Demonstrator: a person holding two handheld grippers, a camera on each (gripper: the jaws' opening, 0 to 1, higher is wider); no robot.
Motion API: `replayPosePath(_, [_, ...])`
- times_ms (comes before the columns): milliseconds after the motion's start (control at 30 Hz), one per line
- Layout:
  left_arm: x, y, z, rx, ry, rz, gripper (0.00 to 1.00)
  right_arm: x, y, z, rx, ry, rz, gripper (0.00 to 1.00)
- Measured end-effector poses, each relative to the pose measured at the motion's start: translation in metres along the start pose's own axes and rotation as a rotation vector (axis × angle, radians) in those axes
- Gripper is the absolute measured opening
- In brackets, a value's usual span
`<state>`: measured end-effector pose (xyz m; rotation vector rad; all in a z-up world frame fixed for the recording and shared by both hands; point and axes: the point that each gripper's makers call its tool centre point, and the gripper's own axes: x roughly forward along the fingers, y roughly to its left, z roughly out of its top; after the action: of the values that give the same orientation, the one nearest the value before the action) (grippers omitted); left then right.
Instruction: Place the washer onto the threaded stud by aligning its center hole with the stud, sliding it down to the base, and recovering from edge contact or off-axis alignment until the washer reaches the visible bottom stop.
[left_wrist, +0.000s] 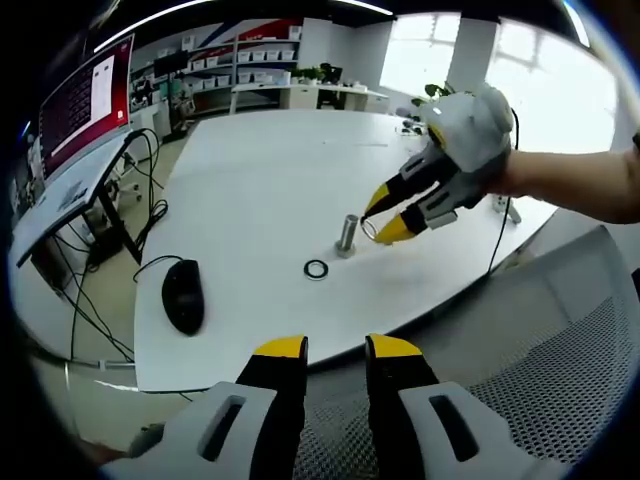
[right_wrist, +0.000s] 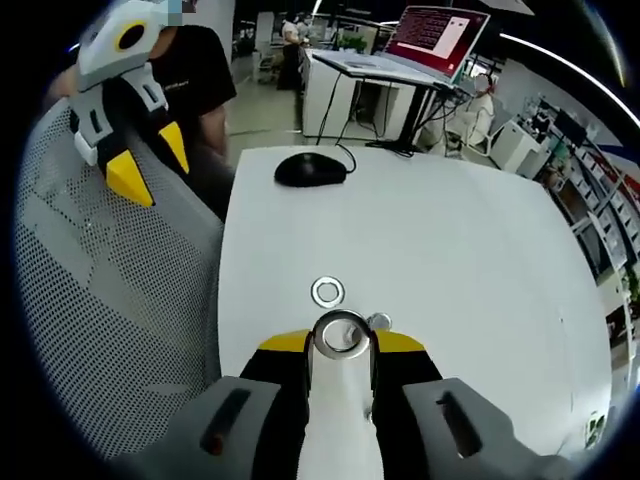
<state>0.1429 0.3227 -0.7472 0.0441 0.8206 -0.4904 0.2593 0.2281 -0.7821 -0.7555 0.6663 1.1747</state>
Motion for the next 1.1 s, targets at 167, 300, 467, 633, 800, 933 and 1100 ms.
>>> replayPosePath(167, [0.0, 0.0, 0.0, -0.001, -0.002, 0.001, 0.21, 0.0, -0.008, 0.001, 0.007, -0.002, -0.016, 0.23])
replayPosePath(300, [-0.001, -0.001, 0.0, -0.002, -0.002, 0.002, 0.21, 0.002, -0.015, 0.002, 0.007, 0.004, -0.023, 0.23])
replayPosePath(467, [0.0, 0.001, 0.0, -0.001, -0.002, 0.002, 0.21, 0.007, -0.021, 0.002, -0.009, 0.018, -0.027, 0.23])
replayPosePath(633, [0.0, 0.001, 0.0, -0.002, -0.003, 0.002, 0.21, 0.011, -0.026, -0.001, -0.017, 0.037, -0.022, 0.23])
replayPosePath(800, [0.0, 0.001, 0.0, -0.002, -0.003, 0.002, 0.21, 0.015, -0.03, -0.001, -0.029, 0.054, -0.018, 0.23])
replayPosePath(933, [0.0, 0.002, -0.001, -0.002, -0.002, 0.002, 0.21, 0.021, -0.033, -0.002, -0.032, 0.069, -0.008, 0.23])
replayPosePath(1100, [0.0, 0.002, -0.001, -0.001, -0.001, 0.001, 0.21, 0.023, -0.031, -0.003, -0.044, 0.088, 0.001, 0.23])
